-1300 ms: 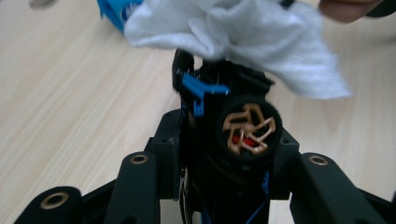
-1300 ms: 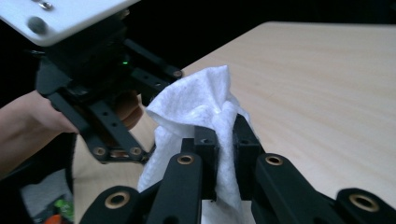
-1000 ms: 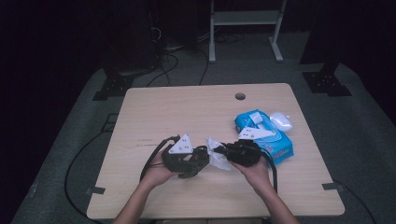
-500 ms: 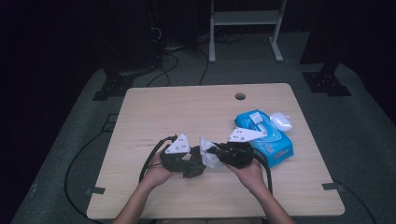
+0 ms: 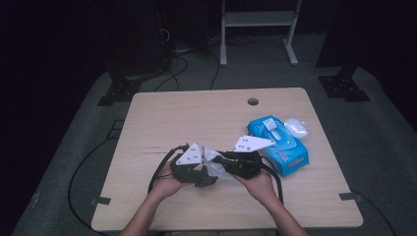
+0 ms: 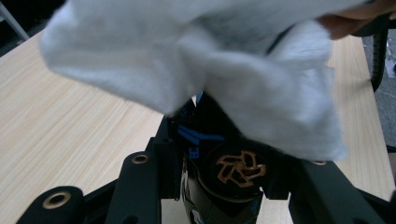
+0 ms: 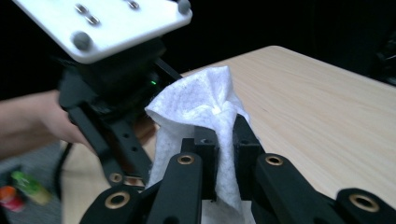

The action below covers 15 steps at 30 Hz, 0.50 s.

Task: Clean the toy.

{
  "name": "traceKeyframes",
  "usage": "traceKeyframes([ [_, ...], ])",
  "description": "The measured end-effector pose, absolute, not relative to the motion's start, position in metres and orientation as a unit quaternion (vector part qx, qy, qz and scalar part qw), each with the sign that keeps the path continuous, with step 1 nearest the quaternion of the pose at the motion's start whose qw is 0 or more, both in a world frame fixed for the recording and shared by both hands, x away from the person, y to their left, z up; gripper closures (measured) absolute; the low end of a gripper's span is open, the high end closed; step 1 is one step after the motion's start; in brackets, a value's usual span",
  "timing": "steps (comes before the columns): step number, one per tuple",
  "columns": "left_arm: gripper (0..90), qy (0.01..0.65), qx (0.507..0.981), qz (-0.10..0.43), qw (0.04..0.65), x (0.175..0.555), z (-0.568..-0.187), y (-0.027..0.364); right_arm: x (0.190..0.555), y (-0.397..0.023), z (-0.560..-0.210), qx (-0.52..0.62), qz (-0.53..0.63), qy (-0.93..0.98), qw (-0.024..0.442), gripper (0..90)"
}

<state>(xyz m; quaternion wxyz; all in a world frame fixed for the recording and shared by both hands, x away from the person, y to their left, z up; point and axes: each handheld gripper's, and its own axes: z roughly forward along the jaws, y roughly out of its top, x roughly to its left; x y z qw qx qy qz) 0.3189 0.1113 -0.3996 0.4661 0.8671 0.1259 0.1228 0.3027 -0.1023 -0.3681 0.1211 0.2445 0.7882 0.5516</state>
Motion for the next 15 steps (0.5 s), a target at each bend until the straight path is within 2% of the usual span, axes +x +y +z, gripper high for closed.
traceKeyframes([
  [3,58.2,0.132,0.864,0.118,0.471,0.321,-0.401,0.114,0.308,-0.113,-0.371,0.266,0.532,0.789,0.153,83.5],
  [6,58.2,0.128,0.867,0.118,0.467,0.321,-0.4,0.113,0.307,-0.116,-0.371,0.275,0.537,0.784,0.145,83.5],
  [10,58.2,0.115,0.871,0.125,0.46,0.317,-0.399,0.107,0.296,-0.095,-0.365,0.234,0.545,0.795,0.126,83.5],
  [15,58.1,0.119,0.871,0.127,0.459,0.317,-0.399,0.108,0.299,-0.096,-0.367,0.236,0.531,0.801,0.142,83.6],
])
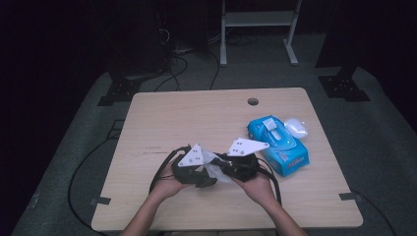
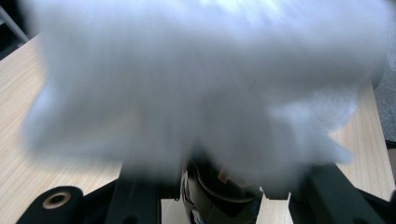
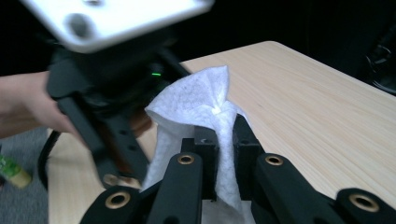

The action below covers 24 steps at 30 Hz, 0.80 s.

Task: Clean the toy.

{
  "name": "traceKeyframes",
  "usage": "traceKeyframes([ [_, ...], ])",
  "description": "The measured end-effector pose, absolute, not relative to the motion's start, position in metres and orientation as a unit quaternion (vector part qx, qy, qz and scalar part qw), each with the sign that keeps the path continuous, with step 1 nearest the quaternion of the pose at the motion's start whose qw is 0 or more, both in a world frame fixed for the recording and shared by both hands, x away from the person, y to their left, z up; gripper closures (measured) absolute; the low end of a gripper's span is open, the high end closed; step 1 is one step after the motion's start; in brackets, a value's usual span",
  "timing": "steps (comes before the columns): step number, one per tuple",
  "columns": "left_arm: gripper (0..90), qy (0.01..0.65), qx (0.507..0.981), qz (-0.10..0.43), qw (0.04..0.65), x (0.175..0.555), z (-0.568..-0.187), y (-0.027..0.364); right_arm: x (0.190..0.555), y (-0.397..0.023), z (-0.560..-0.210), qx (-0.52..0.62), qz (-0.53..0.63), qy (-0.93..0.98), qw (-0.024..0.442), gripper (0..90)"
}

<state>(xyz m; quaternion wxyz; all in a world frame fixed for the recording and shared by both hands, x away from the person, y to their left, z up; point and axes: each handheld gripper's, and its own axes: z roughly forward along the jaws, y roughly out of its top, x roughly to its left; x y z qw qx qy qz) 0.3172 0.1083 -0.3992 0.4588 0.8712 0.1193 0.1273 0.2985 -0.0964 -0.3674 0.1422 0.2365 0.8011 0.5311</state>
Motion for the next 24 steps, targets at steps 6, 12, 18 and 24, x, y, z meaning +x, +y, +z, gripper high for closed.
traceKeyframes([
  [6,58.2,0.116,0.871,0.126,0.461,0.317,-0.399,0.107,0.296,-0.096,-0.367,0.235,0.533,0.799,0.148,83.5],
  [12,58.2,0.119,0.869,0.125,0.464,0.317,-0.399,0.109,0.298,-0.1,-0.366,0.237,0.536,0.794,0.159,83.5],
  [18,58.2,0.117,0.869,0.127,0.464,0.318,-0.399,0.108,0.296,-0.101,-0.368,0.241,0.536,0.793,0.158,83.6],
  [24,58.1,0.125,0.865,0.123,0.47,0.32,-0.4,0.113,0.302,-0.107,-0.371,0.249,0.539,0.789,0.158,83.5],
])
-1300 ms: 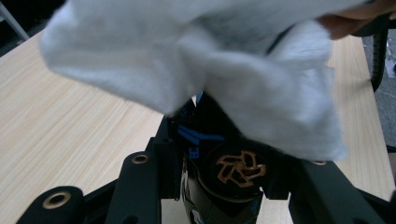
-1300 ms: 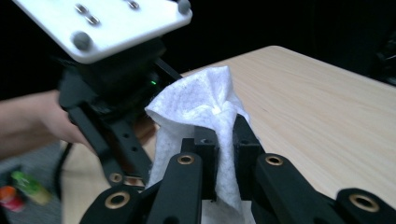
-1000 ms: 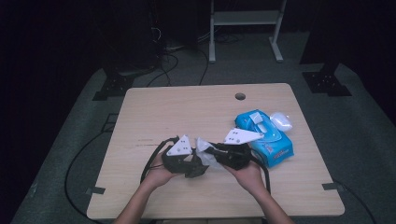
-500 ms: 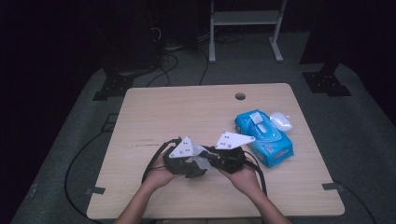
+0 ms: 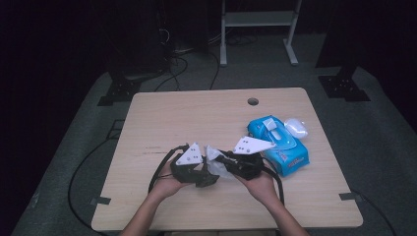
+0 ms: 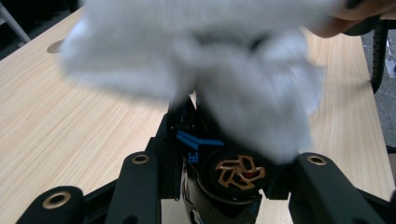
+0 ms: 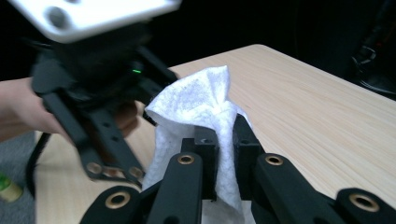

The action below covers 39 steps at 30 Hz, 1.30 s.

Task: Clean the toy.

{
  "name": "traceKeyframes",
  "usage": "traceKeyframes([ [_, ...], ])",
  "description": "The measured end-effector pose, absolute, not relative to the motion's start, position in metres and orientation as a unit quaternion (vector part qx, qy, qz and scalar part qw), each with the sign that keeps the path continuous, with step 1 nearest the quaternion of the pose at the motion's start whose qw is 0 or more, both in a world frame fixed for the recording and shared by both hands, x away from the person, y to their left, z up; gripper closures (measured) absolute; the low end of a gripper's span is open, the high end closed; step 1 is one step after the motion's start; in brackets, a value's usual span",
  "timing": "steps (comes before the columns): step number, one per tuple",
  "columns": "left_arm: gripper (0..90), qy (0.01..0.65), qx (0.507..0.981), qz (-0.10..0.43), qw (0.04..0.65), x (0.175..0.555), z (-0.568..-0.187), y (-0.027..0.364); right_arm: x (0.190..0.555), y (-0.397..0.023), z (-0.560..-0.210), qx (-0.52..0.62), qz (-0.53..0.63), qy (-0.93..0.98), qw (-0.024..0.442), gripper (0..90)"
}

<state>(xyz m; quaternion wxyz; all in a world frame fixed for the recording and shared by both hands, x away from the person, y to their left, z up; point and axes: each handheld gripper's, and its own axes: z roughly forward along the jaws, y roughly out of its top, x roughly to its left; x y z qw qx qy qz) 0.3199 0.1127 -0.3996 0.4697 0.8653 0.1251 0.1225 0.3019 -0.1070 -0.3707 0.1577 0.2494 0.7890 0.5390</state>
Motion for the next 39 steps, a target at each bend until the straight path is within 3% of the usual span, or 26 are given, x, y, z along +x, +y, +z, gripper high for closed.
traceKeyframes([
  [39,58.1,0.131,0.861,0.123,0.475,0.323,-0.401,0.12,0.316,-0.131,-0.396,0.307,0.55,0.767,0.12,83.5],
])
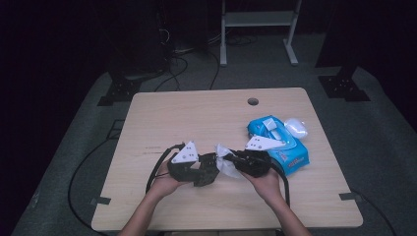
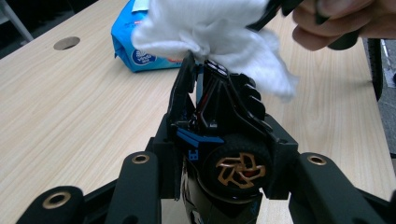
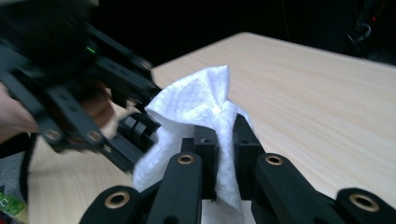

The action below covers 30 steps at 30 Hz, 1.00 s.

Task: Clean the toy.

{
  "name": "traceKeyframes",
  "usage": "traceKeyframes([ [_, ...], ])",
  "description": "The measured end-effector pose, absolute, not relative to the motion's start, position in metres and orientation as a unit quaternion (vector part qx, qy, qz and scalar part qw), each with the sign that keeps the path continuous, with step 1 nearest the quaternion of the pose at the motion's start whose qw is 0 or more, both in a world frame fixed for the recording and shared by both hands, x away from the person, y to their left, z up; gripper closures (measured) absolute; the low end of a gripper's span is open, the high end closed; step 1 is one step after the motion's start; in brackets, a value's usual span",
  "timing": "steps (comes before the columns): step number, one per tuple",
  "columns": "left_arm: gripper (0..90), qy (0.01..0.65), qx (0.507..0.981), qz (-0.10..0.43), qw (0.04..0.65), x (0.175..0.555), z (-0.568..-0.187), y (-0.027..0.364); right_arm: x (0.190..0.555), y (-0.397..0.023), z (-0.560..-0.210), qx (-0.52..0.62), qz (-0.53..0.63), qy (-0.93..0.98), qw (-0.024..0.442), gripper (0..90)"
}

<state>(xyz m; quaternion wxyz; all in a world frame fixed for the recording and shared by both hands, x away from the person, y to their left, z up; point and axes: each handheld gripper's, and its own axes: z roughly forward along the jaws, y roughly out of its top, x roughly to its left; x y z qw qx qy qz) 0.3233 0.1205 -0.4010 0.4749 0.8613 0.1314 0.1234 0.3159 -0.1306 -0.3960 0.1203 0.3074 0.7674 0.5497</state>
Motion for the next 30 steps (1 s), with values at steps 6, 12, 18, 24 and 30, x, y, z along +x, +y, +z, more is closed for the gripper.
traceKeyframes([
  [6,58.1,0.131,0.861,0.123,0.475,0.324,-0.401,0.121,0.315,-0.133,-0.399,0.315,0.548,0.766,0.118,83.5],
  [12,58.1,0.135,0.86,0.124,0.477,0.323,-0.402,0.121,0.317,-0.132,-0.401,0.315,0.552,0.764,0.111,83.4],
  [18,58.1,0.134,0.86,0.123,0.477,0.324,-0.402,0.121,0.321,-0.138,-0.412,0.337,0.54,0.766,0.098,83.4],
  [24,58.1,0.133,0.86,0.125,0.476,0.323,-0.401,0.121,0.315,-0.131,-0.396,0.309,0.56,0.762,0.106,83.4],
  [30,58.1,0.132,0.862,0.126,0.473,0.323,-0.402,0.121,0.323,-0.138,-0.416,0.337,0.539,0.766,0.093,83.4],
])
